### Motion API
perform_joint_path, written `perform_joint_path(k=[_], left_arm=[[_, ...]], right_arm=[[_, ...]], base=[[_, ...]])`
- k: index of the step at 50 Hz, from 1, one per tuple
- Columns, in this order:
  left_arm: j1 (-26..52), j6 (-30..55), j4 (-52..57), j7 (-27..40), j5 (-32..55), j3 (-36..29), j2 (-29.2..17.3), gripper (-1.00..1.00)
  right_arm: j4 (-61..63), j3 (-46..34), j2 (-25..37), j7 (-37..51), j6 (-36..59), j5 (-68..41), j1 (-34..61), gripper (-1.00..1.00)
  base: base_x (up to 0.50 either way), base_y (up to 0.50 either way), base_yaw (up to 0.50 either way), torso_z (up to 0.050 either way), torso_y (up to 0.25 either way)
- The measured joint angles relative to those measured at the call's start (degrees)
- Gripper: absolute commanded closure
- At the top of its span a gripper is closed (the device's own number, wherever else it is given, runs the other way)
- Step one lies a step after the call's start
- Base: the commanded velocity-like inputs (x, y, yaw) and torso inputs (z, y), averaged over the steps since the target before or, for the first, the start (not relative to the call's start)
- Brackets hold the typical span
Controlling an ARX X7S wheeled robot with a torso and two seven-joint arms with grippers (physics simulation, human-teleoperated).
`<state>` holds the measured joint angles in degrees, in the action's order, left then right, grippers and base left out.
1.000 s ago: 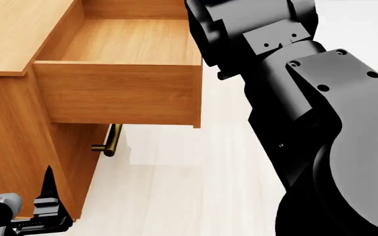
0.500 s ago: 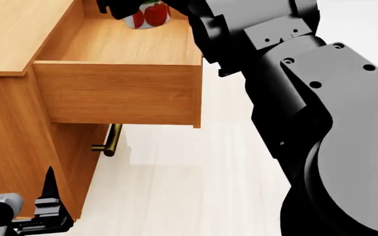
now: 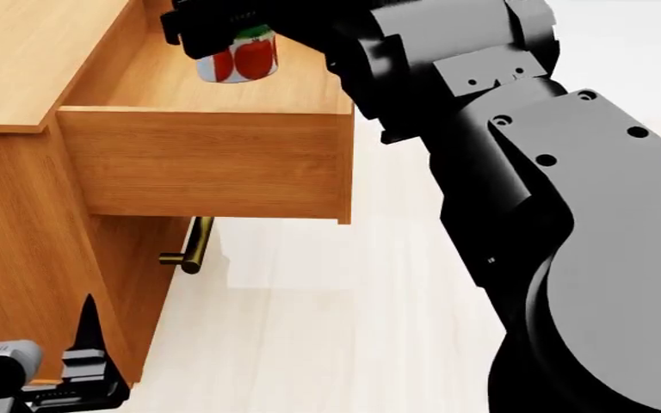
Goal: Put the ketchup in the top drawer of the cabinet.
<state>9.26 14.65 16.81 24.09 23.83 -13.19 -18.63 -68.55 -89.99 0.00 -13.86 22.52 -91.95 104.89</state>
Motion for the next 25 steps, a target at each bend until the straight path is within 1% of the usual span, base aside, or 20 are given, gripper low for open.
perform_joint_path(k=[9,25], left_arm=[[-0.11,-0.49,-0.47,-0.10,0.10,-0.10,0.02,-1.00],[-0.19,-1.06,-1.11,-0.15,0.39,-0.15,-0.06,-1.00]], right_arm=[[0.17,-0.98,0.00,-0.80,-0.75,-3.05,-0.52,1.00],[1.48,-1.25,0.00,-0.63,-1.49,-3.15,-1.62,1.00]], base=[[0.00,0.00,0.00,0.000,0.000],[0.00,0.00,0.00,0.000,0.001]])
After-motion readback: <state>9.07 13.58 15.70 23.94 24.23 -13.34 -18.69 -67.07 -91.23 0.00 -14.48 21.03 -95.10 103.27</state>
